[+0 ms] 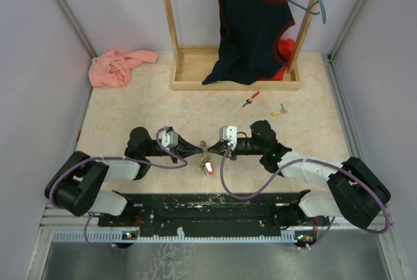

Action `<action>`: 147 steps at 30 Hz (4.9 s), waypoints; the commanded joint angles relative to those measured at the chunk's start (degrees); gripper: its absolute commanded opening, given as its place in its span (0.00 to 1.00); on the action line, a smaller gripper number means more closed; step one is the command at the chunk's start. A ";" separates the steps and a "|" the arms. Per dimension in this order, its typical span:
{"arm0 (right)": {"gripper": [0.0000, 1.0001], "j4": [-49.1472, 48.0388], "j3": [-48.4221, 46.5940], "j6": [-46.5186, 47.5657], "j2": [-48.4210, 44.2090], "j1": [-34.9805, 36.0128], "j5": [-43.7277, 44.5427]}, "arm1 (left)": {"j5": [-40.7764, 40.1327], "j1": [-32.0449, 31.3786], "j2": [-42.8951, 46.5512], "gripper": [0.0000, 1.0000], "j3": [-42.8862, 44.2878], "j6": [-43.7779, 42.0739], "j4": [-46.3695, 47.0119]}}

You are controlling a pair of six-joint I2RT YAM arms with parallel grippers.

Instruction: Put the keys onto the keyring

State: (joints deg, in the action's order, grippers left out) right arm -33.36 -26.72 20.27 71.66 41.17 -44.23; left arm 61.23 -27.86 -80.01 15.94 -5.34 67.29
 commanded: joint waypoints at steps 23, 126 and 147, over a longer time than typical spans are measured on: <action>0.00 2.34 -4.16 3.68 -2.14 0.67 -0.52 | -8.10 -0.79 4.67 0.01 1.76 4.12 -5.87; 0.00 8.27 -0.99 6.98 -5.34 0.84 10.97 | -10.69 -2.47 -1.79 0.01 3.92 7.55 -5.23; 0.10 2.91 -1.51 4.51 -1.81 0.87 9.80 | -9.12 -2.64 1.16 0.01 4.84 5.53 -9.27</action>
State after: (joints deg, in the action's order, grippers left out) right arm -27.03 -26.65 25.67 69.54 41.89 -33.12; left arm 50.65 -30.50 -80.77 20.10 1.02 56.95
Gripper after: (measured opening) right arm 0.093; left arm 0.014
